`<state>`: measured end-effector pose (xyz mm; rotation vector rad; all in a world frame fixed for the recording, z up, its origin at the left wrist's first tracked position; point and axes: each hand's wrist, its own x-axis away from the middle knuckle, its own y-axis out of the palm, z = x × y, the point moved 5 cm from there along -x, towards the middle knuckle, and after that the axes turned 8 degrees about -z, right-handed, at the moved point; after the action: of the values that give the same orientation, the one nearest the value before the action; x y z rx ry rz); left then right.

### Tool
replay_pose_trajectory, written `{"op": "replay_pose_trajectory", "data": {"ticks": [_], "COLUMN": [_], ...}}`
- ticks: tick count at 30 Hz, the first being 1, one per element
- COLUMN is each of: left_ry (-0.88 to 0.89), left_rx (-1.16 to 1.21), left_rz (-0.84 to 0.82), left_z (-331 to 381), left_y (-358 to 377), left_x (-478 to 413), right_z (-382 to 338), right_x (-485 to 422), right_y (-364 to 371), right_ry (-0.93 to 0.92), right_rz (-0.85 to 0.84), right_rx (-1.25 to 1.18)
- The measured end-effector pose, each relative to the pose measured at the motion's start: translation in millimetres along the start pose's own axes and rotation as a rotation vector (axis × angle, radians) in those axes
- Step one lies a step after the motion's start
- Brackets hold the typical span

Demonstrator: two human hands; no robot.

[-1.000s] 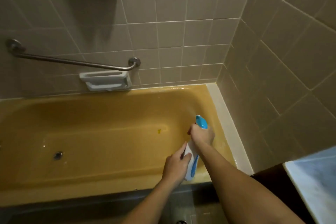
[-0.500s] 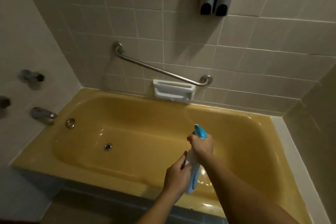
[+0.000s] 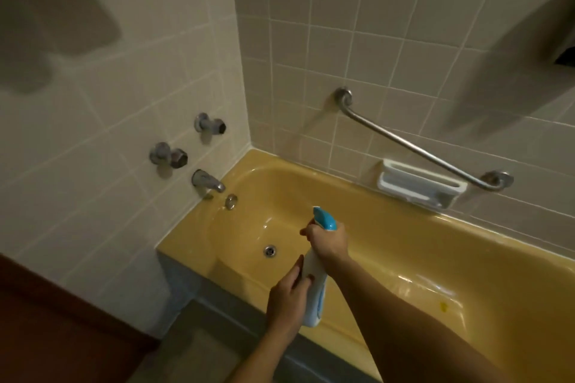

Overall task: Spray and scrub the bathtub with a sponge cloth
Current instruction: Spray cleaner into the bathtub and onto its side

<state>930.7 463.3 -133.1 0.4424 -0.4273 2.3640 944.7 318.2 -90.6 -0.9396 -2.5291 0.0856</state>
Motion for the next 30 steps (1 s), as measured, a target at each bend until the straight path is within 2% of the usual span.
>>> {"op": "replay_pose_trajectory", "data": {"ticks": [4, 8, 10, 13, 17, 20, 24, 30], "left_ry": [-0.025, -0.145, -0.203, -0.28, -0.319, -0.313, -0.292, -0.216], "left_rx": [0.006, 0.082, 0.101, 0.137, 0.075, -0.008, -0.155, -0.303], "left_rz": [0.045, 0.066, 0.075, 0.086, -0.04, -0.146, -0.354, -0.572], "left_z": [-23, -55, -70, -87, -93, -87, -71, -92], "left_y": [-51, -76, -80, -76, -44, -1, 84, 226], "left_x": [6, 17, 24, 37, 46, 50, 67, 110], "right_z": [-11, 7, 22, 47, 78, 103, 141, 206], "right_x": [4, 16, 27, 40, 55, 69, 96, 165], "right_y": [61, 108, 122, 119, 74, 21, -76, -219], "right_ry": [-0.036, -0.016, -0.025, 0.057, 0.144, 0.182, 0.223, 0.281], "right_rz": [-0.079, -0.228, -0.289, -0.278, -0.099, 0.022, 0.248, 0.482], "right_rx": [0.016, 0.115, 0.153, 0.07, 0.016, -0.122, -0.181, -0.219]}}
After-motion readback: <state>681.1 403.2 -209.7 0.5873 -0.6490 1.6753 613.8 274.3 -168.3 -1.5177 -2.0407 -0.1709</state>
